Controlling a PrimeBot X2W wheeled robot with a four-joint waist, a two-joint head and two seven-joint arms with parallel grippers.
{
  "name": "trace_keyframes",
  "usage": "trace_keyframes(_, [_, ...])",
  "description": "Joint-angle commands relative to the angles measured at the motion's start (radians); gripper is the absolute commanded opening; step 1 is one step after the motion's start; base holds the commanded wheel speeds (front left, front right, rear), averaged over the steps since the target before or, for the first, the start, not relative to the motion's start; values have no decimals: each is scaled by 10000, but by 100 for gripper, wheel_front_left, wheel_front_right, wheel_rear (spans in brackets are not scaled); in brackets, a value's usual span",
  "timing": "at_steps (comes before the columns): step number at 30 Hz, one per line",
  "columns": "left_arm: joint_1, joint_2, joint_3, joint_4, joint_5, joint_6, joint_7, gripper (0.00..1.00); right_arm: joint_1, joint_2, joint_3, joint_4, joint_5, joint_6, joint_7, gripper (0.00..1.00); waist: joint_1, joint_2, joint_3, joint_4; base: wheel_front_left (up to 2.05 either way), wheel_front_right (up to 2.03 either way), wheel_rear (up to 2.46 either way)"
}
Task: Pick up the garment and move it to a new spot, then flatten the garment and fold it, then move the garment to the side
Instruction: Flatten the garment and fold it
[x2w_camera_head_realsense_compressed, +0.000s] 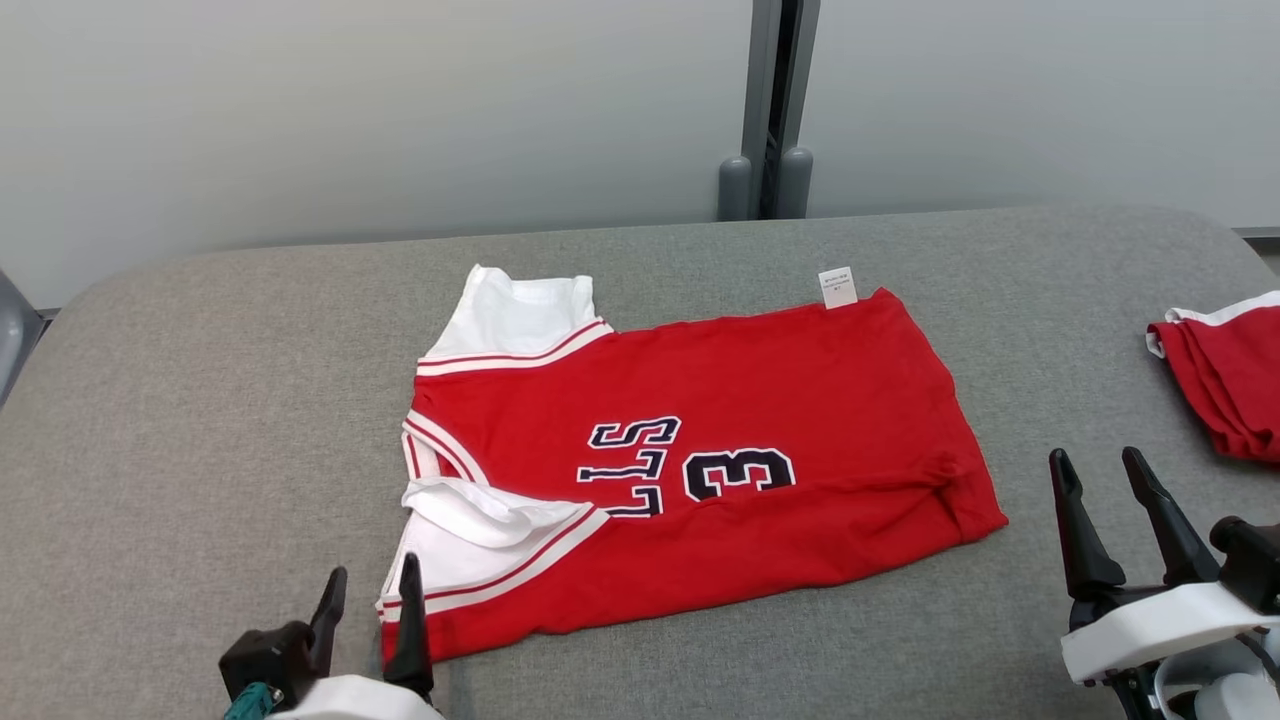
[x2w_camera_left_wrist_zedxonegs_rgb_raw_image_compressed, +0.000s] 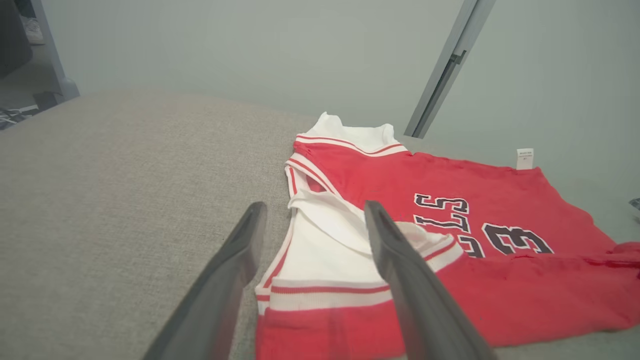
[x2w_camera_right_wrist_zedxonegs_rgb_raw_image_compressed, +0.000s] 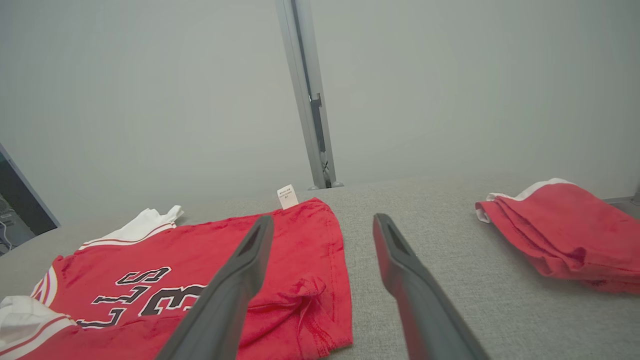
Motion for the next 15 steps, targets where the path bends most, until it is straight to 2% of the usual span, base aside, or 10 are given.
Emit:
trace_keyframes(1, [150,-65,120,426,119,-124,-37,100,135,29,-85,-47,-128,-4,-1,100,0,0,-10,-44,0,0,0])
trace_keyframes(8, [-362,-343,273,2680,-276,-268,52,100,138,154,-161,-110,-206,-3,-2,100,0,0,89,-320,0,0,0])
trace_keyframes(15, [-858,-467,428,3891,-649,-234,216,100,117,188,-190,-155,-179,-3,-2,100,0,0,244,-502,0,0,0])
